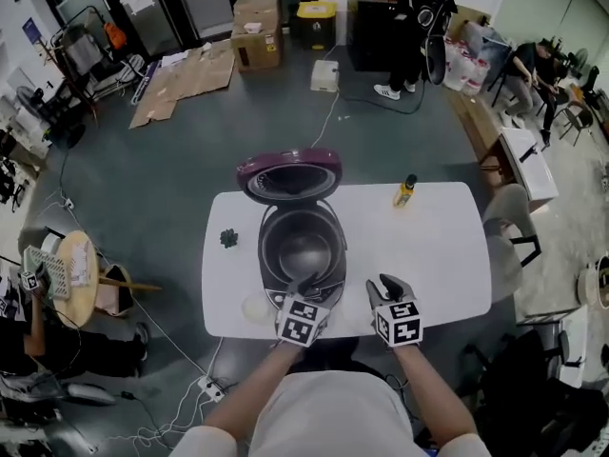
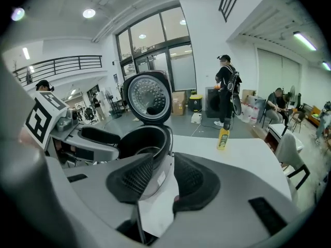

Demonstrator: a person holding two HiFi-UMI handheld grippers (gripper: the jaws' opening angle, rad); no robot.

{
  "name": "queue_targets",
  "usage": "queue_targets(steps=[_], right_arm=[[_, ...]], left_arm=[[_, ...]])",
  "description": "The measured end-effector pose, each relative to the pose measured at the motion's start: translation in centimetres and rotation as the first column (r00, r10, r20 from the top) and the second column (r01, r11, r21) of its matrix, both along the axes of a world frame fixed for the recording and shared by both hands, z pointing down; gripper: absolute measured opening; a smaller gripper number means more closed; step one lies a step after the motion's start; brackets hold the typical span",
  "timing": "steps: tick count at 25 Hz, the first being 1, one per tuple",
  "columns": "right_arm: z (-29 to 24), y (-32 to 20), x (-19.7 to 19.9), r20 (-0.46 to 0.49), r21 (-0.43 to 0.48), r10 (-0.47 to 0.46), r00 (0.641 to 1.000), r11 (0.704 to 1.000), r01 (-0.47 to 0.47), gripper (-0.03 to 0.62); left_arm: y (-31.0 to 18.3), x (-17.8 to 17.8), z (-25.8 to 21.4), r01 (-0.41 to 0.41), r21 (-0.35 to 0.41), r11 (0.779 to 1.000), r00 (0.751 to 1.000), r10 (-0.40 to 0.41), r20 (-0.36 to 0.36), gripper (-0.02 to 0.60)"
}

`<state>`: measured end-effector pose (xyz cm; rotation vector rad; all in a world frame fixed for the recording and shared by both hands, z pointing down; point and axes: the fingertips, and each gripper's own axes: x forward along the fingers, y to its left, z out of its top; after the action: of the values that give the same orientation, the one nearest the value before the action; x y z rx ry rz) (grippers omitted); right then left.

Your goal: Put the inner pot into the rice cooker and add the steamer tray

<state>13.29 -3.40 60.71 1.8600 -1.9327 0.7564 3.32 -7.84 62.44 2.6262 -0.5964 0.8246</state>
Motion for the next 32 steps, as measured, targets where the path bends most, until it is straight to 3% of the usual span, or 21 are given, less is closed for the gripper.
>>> queue_targets(steps=[9, 19, 32], right_arm=[[1.4, 3.1, 0.2, -0.014, -0.023, 0.111, 0.994, 0.994, -0.111, 0.138], [3.4, 7.6, 1.8, -0.012, -0.059, 0.199, 0.980, 0.978, -0.199, 0.140], [7.8, 10.9, 4.3, 0.011, -0.124, 0.233, 0.972, 0.965, -0.230, 0.140]], left_arm=[[3.1, 1.8, 0.3, -0.155, 0.004, 0.988, 0.988, 0.155, -0.012, 0.272], [9.0, 5.1, 2.1, -0.305, -0.024, 0.952, 0.952, 0.306, 0.014, 0.273], [12.6, 7.2, 8.1, -0.295, -0.123, 0.948, 0.949, 0.305, 0.073, 0.273]])
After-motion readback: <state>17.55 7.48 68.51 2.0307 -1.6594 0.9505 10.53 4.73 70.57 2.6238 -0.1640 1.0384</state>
